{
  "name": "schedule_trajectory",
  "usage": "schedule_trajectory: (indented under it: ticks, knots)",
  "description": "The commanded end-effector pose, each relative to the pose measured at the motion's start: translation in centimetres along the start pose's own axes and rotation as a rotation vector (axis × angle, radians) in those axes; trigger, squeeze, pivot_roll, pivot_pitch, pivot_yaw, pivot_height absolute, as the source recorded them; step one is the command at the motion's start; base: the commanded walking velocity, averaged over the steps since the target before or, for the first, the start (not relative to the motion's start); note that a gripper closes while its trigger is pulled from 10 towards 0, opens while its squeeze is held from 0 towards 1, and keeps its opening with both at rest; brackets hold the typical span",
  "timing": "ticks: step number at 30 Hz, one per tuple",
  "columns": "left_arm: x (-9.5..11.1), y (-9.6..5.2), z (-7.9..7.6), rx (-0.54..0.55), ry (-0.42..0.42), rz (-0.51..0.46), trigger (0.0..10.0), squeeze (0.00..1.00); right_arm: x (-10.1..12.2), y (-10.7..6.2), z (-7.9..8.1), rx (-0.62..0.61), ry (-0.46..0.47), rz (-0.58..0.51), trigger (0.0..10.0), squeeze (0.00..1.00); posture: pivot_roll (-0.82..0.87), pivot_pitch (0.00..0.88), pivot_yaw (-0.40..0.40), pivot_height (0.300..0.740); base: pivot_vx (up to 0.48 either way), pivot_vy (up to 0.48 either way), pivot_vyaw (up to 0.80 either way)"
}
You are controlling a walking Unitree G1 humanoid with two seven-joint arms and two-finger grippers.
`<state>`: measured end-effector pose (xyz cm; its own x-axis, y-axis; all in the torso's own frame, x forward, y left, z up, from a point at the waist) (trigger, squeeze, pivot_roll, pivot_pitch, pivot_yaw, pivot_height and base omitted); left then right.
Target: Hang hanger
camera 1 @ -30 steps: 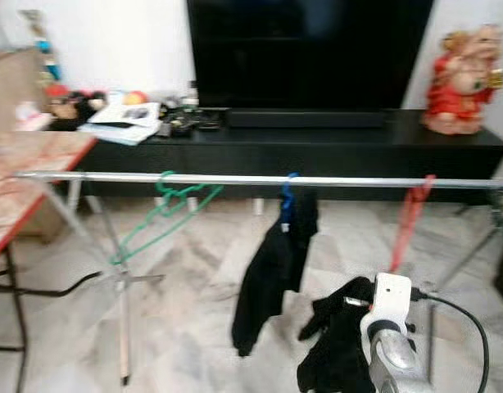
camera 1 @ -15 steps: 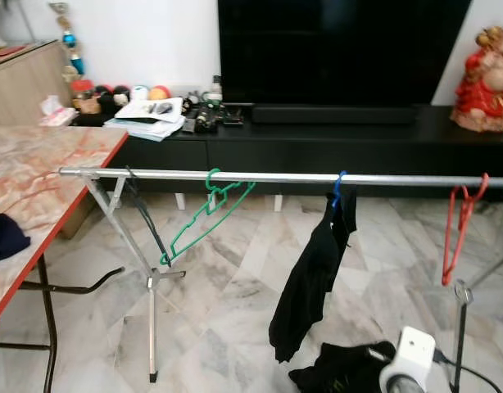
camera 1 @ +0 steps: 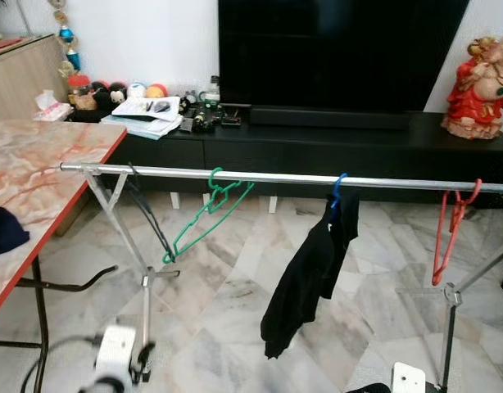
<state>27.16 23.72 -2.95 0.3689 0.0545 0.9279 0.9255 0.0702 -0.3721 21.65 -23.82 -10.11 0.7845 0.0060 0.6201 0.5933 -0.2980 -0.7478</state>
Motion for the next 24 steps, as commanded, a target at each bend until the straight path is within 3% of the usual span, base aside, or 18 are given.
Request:
schedule_trajectory:
  ticks: [1,13,24]
  knots:
    - [-0.1,-0.6,-0.5,-0.008,-0.030,-0.028,10.0,0.00,-0.2,0.0,-0.4,-0.007,-0.023,-0.001,10.0,0.00,0.13,0.000,-0.011,0.740,0.000,0.000,0.00]
    - [5.7,-3.0,-1.7,-0.043,-0.084,-0.311,10.0,0.00,-0.8,-0.1,-0.1,0.027,-0.036,0.009,10.0,0.00,0.17,0.000,-0.020,0.740,0.000,0.000,0.00]
    - [9.0,-2.9,-2.1,-0.040,-0.105,-0.389,10.0,0.00,-0.4,0.1,-0.7,0.031,-0.050,0.030,10.0,0.00,0.20,0.000,-0.033,0.740,0.000,0.000,0.00]
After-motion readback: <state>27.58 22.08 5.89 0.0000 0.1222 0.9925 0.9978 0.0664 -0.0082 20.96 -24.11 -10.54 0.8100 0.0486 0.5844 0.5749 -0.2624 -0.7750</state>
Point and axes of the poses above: a point about 5 cm out from each wrist's last joint towards the gripper, its own y axis pointing out of the wrist towards the gripper, its own x axis along the axis of the wrist's last joint, z = x × y, the point moved 4 cm from there along y, pointing out of the wrist towards the gripper, and after that the axes turned 13 degrees about -y, right-handed, at the moved point
